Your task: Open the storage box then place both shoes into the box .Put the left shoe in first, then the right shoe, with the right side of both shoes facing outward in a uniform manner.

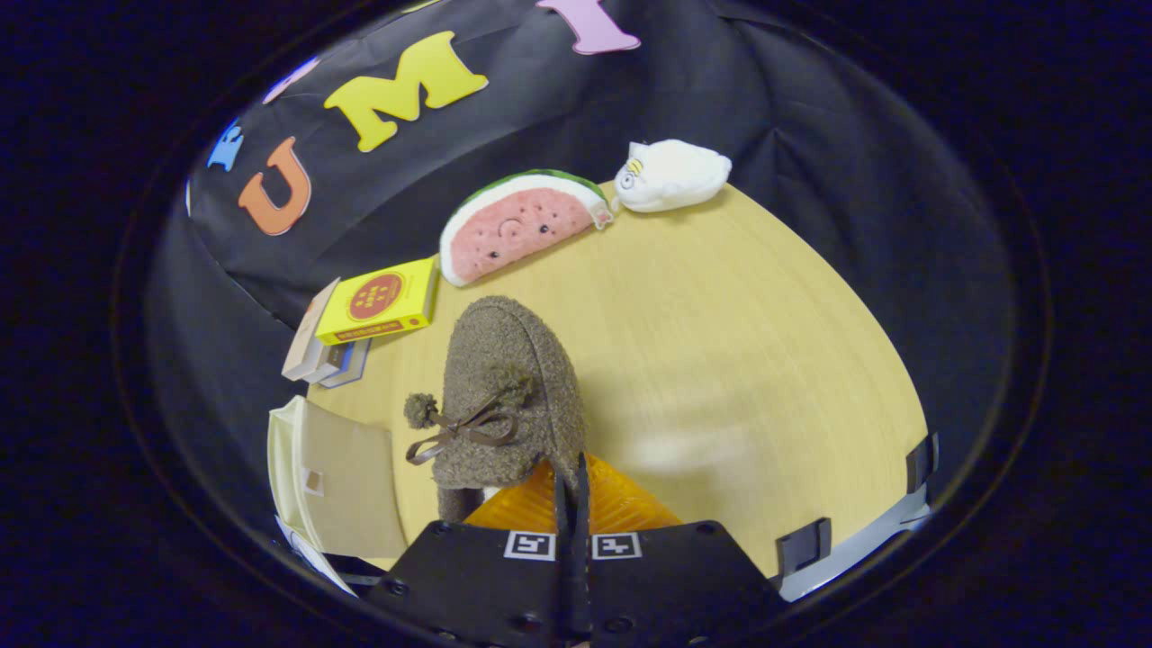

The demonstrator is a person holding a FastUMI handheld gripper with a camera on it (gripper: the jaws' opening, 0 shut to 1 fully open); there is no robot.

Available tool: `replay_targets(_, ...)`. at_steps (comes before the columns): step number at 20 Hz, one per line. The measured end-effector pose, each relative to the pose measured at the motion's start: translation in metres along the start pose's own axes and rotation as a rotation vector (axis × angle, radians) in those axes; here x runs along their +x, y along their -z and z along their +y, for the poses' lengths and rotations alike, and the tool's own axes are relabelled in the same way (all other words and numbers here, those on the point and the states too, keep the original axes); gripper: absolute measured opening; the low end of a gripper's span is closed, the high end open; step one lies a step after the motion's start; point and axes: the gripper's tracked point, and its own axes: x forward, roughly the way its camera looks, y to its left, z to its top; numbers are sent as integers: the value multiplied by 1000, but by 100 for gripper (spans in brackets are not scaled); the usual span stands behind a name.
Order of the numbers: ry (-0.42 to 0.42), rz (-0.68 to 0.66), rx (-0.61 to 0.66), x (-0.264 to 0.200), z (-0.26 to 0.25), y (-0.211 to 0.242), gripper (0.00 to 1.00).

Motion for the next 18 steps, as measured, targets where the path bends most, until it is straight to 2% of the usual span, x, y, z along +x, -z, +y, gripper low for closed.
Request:
replay_targets(4,-53,-39,-50,-27,91,7,0)
replay_targets(7,-152,-53,-43,-46,175,14,0)
replay_targets(12,-220,-73,-37,-53,281,36,0)
replay_targets(15,-231,-76,-51,-42,323,57,0)
replay_targets(18,-197,-65,-98,-24,342,79,0)
